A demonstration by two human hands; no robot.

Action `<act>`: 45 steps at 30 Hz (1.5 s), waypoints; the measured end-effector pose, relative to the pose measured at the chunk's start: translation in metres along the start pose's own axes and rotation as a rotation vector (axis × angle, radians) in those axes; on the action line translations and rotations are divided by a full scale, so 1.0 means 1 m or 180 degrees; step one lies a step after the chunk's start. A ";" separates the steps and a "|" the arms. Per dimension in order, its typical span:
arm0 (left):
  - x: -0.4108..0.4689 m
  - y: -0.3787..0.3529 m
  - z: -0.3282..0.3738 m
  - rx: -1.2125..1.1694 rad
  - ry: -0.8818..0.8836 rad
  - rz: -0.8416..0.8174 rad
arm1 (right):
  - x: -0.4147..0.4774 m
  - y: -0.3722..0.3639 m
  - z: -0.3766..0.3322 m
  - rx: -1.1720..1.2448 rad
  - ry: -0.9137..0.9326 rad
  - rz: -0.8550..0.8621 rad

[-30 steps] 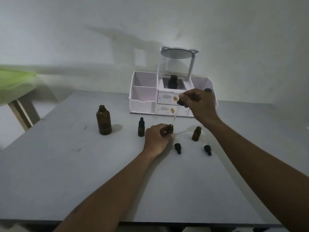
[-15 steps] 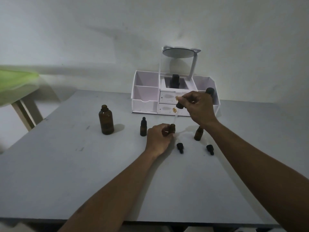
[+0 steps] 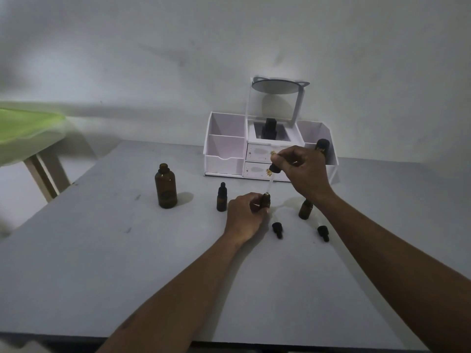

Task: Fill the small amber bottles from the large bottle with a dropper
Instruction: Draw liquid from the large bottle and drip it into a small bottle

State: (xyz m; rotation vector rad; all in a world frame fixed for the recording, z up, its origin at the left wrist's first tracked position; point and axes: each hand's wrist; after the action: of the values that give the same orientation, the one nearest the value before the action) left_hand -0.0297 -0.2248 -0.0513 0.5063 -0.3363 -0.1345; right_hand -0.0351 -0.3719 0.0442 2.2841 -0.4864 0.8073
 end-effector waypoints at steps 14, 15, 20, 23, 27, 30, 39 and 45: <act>-0.046 0.087 -0.032 -0.0264 0.0523 -0.0249 | 0.029 -0.031 -0.065 0.0832 0.0008 0.0423; -0.049 0.100 -0.038 -0.0199 0.0551 -0.0141 | 0.029 -0.039 -0.069 0.0941 -0.0027 0.0339; -0.057 0.164 -0.072 -0.0213 0.0793 0.0992 | 0.030 -0.085 -0.094 0.1363 -0.0160 -0.0066; -0.052 0.186 -0.086 -0.0268 0.0815 0.1491 | 0.034 -0.109 -0.107 0.1411 -0.0195 -0.0151; -0.035 0.189 -0.093 -0.0380 0.0844 0.1406 | 0.042 -0.128 -0.119 0.1559 -0.0226 -0.0221; -0.022 0.185 -0.098 -0.0301 0.0781 0.1142 | 0.047 -0.136 -0.122 0.1464 -0.0154 -0.0223; -0.008 0.179 -0.103 -0.0216 0.0536 0.0853 | 0.051 -0.149 -0.120 0.1130 0.0007 -0.0356; -0.009 0.179 -0.103 -0.0248 0.0500 0.0855 | 0.047 -0.166 -0.123 0.0917 0.0209 -0.0792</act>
State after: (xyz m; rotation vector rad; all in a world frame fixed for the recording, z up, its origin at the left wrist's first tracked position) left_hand 0.0053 -0.0211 -0.0491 0.3877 -0.2414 0.1516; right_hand 0.0361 -0.1746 0.0722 2.5060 -0.0536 0.8672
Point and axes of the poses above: each hand's wrist, its own x-axis towards the middle knuckle, its own y-axis out of the back of the hand, z = x × y, and after that the axes turned 1 degree about x, right-handed
